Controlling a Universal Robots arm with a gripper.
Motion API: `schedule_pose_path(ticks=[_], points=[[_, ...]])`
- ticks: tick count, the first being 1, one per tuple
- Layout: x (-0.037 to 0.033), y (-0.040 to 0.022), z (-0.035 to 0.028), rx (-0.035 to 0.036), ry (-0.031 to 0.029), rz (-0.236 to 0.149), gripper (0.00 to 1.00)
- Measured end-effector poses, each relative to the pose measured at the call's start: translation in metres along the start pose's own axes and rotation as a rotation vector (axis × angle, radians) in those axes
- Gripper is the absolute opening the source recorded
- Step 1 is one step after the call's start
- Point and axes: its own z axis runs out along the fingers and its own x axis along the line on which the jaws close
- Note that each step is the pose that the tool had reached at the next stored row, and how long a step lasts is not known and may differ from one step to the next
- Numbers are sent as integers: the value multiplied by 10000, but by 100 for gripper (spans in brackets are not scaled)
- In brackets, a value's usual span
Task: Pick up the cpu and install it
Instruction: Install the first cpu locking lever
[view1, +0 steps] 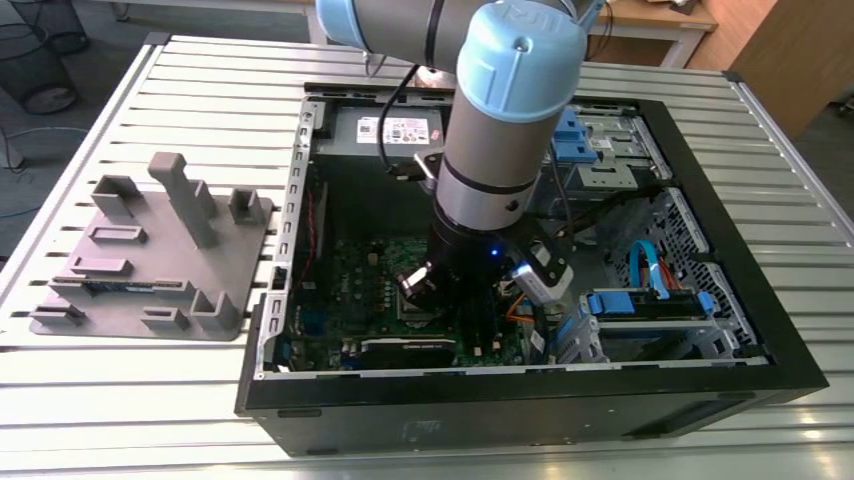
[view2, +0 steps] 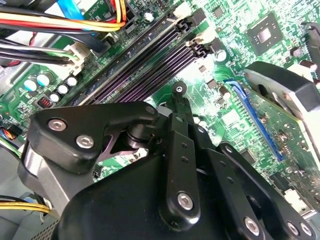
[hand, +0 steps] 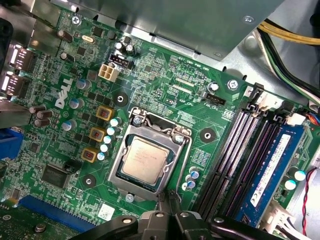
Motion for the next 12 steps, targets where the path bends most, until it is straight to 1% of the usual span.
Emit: schedule_pose_path(ticks=[7, 11, 12], points=[[-6, -8, -20, 2, 5, 0, 11], [-1, -13, -81, 2, 5, -1, 11], [-1, -13, -86, 1, 4, -1, 11]])
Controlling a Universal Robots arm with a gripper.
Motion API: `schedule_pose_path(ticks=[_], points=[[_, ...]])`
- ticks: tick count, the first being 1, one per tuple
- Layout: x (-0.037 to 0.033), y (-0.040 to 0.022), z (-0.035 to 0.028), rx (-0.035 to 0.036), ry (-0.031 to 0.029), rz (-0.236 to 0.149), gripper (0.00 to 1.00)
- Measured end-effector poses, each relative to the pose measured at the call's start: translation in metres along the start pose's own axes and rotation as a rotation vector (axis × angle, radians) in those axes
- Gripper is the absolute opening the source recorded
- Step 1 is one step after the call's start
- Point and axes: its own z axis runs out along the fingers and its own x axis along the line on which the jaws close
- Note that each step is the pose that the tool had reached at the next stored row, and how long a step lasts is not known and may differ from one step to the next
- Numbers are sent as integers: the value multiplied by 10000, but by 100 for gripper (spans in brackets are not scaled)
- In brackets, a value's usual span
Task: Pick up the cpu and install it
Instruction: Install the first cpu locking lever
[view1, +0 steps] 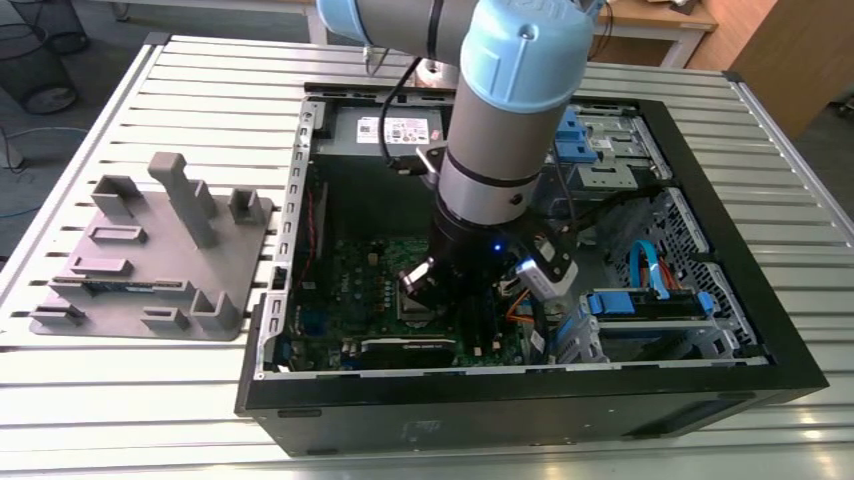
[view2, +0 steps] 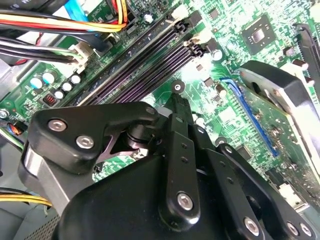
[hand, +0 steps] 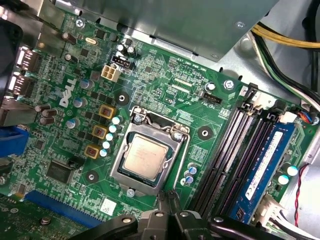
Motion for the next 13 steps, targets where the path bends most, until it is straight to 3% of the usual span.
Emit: schedule_pose_path(ticks=[3, 13], points=[[-3, 9, -2, 2, 2, 0, 11], [-50, 144, -14, 3, -6, 1, 11]])
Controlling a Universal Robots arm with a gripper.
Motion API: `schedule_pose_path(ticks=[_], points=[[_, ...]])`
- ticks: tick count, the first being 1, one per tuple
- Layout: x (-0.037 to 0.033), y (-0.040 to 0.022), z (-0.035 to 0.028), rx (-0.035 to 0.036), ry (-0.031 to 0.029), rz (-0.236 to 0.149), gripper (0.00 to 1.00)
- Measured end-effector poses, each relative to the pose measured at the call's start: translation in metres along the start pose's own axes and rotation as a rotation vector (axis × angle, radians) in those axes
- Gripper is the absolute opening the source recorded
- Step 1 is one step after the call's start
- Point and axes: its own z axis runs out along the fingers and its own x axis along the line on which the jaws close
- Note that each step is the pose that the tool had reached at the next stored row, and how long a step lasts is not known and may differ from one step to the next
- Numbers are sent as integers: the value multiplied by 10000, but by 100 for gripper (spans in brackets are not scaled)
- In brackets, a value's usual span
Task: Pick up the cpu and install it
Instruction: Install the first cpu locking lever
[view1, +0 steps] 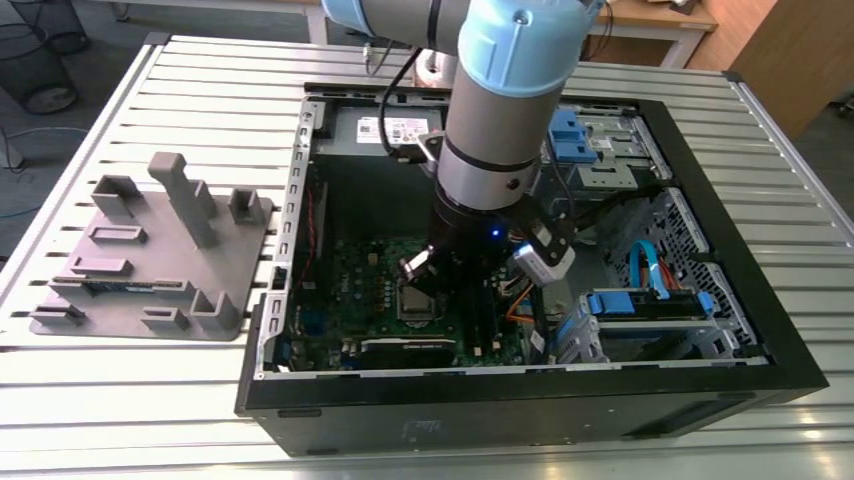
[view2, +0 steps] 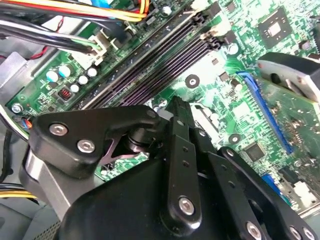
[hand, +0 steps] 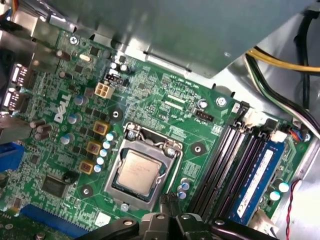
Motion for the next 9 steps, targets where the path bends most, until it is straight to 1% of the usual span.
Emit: schedule_pose_path(ticks=[2, 6, 9], points=[[17, 11, 1, 6, -14, 1, 11], [59, 34, 2, 29, -66, 7, 11], [66, 39, 6, 48, -107, 12, 11]])
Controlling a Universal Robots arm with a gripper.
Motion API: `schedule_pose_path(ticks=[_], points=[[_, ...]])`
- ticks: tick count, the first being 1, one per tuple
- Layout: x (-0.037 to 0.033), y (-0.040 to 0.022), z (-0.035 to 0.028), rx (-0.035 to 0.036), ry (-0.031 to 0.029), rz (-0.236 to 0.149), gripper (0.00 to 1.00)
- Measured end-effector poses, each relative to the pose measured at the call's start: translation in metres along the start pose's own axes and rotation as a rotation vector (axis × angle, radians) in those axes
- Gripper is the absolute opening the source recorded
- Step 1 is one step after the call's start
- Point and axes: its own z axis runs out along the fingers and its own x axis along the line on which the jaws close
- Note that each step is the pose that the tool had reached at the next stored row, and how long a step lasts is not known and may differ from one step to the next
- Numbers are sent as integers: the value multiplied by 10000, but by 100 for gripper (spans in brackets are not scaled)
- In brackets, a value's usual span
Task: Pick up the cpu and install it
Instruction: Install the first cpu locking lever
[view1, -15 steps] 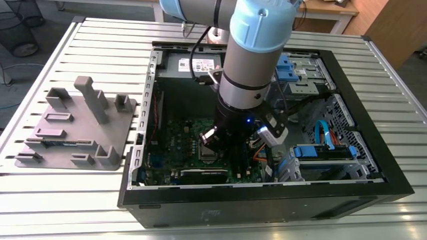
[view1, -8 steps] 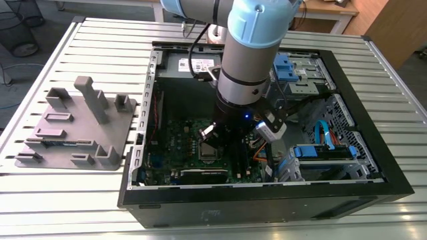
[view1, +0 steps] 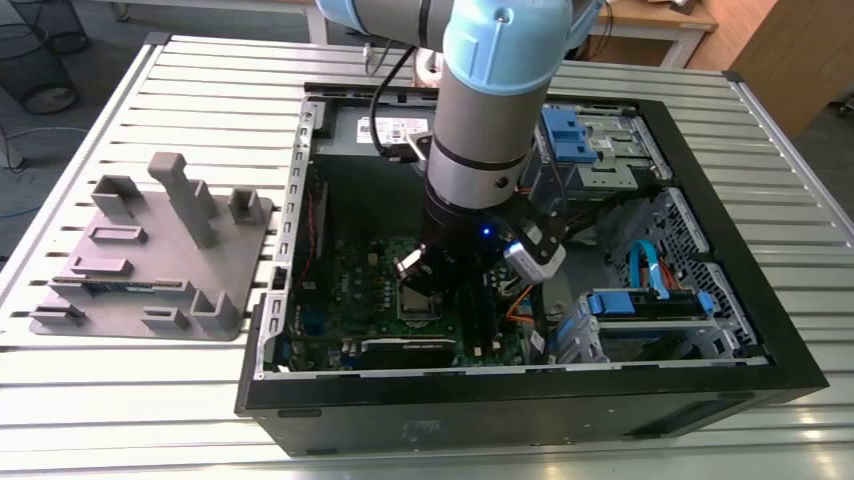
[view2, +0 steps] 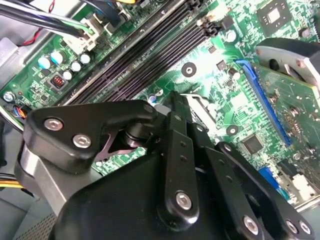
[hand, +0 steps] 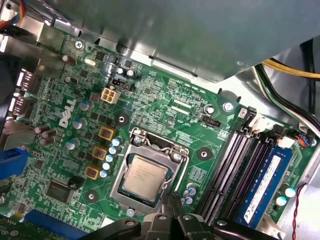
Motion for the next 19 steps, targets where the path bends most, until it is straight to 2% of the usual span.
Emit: schedule_pose_path(ticks=[3, 10, 15, 19], points=[[-1, 1, 9, 16, -41, 5, 11], [-2, 1, 48, 40, -94, 11, 11], [4, -14, 68, 58, -94, 12, 11], [18, -49, 77, 82, -84, 12, 11]])
